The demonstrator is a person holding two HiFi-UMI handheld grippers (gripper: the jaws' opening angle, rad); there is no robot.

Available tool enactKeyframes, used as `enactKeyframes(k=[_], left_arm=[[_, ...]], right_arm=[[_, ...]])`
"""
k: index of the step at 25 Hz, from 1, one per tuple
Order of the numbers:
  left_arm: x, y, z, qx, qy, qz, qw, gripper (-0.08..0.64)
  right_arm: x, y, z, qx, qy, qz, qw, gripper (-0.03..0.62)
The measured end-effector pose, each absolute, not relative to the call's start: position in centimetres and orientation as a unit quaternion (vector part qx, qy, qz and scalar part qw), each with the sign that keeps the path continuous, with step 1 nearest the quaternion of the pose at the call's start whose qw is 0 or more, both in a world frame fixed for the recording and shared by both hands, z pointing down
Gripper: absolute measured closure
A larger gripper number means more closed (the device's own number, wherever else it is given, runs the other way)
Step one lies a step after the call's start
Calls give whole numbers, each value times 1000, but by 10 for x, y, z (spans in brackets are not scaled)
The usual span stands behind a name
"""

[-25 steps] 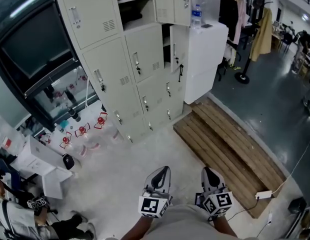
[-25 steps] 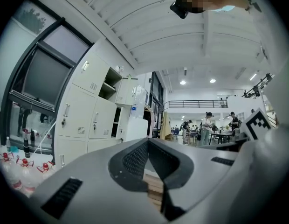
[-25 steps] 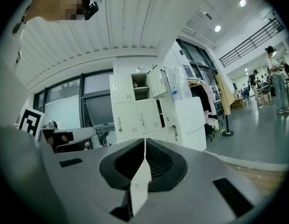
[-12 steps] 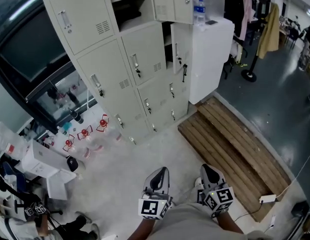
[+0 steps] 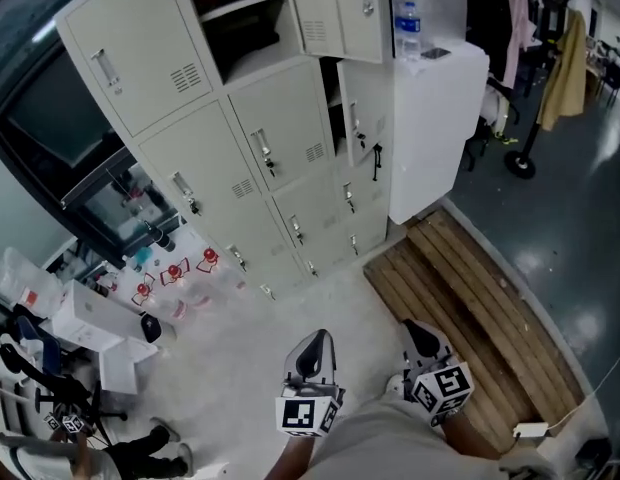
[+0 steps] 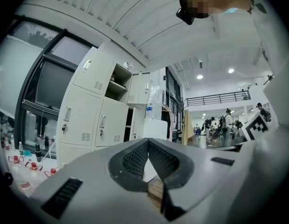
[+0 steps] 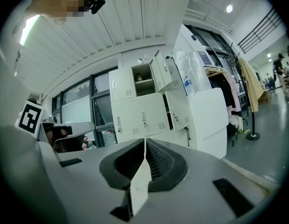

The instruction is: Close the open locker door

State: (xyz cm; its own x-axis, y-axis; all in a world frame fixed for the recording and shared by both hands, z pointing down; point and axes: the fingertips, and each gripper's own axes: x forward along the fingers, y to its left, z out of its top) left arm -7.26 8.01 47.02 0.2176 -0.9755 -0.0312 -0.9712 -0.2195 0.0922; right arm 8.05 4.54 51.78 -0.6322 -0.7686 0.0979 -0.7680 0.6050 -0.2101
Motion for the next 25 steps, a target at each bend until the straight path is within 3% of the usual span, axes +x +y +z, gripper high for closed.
enactKeyframes(k=[11, 25], left_arm=[[-30, 26, 467, 739, -671, -43, 27, 552], [-73, -81, 466, 739, -671, -56, 33, 552]], right_arm=[[133, -23, 520, -392, 912, -122, 7, 561], [87, -118, 517, -379, 918, -112, 16, 561]])
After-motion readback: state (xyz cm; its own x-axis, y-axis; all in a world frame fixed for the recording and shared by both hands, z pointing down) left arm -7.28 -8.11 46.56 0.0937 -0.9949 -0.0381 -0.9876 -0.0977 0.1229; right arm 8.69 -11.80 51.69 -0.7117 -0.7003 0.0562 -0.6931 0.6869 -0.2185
